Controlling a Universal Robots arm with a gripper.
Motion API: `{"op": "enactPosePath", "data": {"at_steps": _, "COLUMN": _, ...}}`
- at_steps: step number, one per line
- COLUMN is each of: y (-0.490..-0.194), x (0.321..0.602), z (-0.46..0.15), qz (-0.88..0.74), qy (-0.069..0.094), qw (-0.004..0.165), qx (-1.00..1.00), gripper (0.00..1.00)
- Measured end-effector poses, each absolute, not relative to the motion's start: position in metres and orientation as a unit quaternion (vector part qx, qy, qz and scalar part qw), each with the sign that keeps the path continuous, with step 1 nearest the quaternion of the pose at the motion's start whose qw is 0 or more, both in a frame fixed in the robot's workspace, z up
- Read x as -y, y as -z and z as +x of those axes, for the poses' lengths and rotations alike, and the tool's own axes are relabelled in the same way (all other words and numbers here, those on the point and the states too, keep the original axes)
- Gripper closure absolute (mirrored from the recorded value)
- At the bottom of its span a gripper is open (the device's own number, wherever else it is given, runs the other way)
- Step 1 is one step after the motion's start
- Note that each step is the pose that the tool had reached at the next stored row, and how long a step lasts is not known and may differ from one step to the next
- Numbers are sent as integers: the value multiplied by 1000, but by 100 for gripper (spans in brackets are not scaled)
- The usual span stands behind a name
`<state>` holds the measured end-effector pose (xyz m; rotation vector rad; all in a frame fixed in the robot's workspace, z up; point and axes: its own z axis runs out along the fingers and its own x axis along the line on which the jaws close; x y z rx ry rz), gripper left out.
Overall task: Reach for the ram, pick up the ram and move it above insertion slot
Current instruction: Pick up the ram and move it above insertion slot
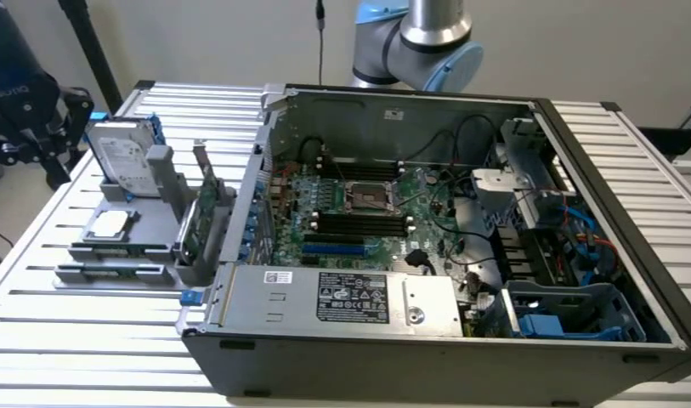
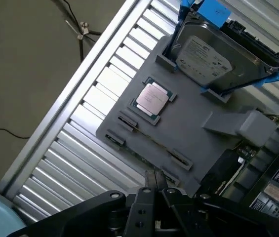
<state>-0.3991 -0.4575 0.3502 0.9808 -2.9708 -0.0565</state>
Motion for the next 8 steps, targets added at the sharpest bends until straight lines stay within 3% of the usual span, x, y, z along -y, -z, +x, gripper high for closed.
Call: {"op": "enactPosePath", "data": {"at_steps": 8, "y": -350, "x": 457, "z": -399, "qz": 382, "qy": 18, "qw": 8, "qx": 924, "gripper": 89}}
